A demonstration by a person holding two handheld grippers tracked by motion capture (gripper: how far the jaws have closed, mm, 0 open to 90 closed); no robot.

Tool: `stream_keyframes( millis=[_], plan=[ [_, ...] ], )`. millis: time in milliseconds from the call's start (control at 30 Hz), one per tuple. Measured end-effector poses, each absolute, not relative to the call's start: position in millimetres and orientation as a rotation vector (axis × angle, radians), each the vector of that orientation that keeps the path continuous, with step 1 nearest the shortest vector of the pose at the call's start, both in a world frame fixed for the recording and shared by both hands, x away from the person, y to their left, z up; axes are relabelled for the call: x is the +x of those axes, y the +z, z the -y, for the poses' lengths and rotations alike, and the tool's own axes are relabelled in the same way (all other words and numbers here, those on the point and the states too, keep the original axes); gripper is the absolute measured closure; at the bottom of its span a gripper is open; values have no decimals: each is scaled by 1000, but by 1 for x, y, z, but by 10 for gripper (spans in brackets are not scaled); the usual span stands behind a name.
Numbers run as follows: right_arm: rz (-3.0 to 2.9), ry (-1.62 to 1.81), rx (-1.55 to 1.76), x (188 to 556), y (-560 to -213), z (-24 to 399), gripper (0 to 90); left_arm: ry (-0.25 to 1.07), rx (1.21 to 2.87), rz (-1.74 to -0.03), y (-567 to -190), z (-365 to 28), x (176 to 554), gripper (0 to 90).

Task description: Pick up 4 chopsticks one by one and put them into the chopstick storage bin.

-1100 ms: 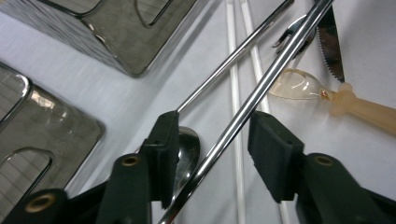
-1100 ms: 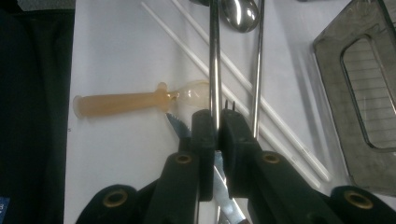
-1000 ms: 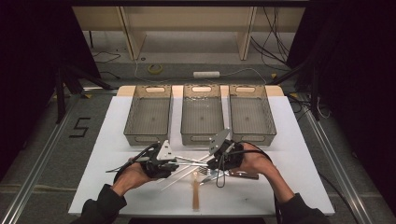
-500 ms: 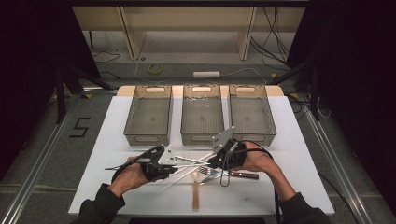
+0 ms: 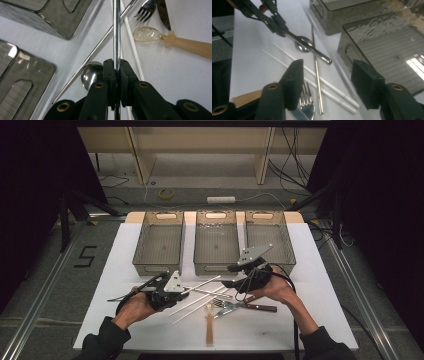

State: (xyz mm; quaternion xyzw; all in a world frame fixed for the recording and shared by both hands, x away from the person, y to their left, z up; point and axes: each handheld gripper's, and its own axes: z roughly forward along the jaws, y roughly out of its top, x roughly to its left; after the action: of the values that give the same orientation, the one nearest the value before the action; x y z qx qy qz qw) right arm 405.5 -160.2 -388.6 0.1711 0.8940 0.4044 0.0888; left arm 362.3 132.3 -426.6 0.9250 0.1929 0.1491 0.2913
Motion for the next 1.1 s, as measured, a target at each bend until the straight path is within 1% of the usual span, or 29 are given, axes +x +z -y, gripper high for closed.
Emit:
stream_keyframes(
  millis=[167, 367, 633, 767, 1100],
  plan=[
    [-2601, 1205, 614, 405, -396, 165, 377, 405, 2415, -609, -423, -140, 368, 850],
    [-2565, 1209, 708, 400, -409, 173, 323, 380, 2309, -747, -417, -151, 377, 850],
    [-2540, 1214, 751, 391, -421, 175, 306, 380, 2212, -888, -407, -170, 394, 850],
    [-2542, 1218, 756, 387, -422, 175, 305, 412, 2157, -949, -399, -182, 406, 851],
    [-2529, 1254, 769, 379, -425, 177, 294, 463, 2044, -1066, -380, -199, 449, 850]
  ],
)
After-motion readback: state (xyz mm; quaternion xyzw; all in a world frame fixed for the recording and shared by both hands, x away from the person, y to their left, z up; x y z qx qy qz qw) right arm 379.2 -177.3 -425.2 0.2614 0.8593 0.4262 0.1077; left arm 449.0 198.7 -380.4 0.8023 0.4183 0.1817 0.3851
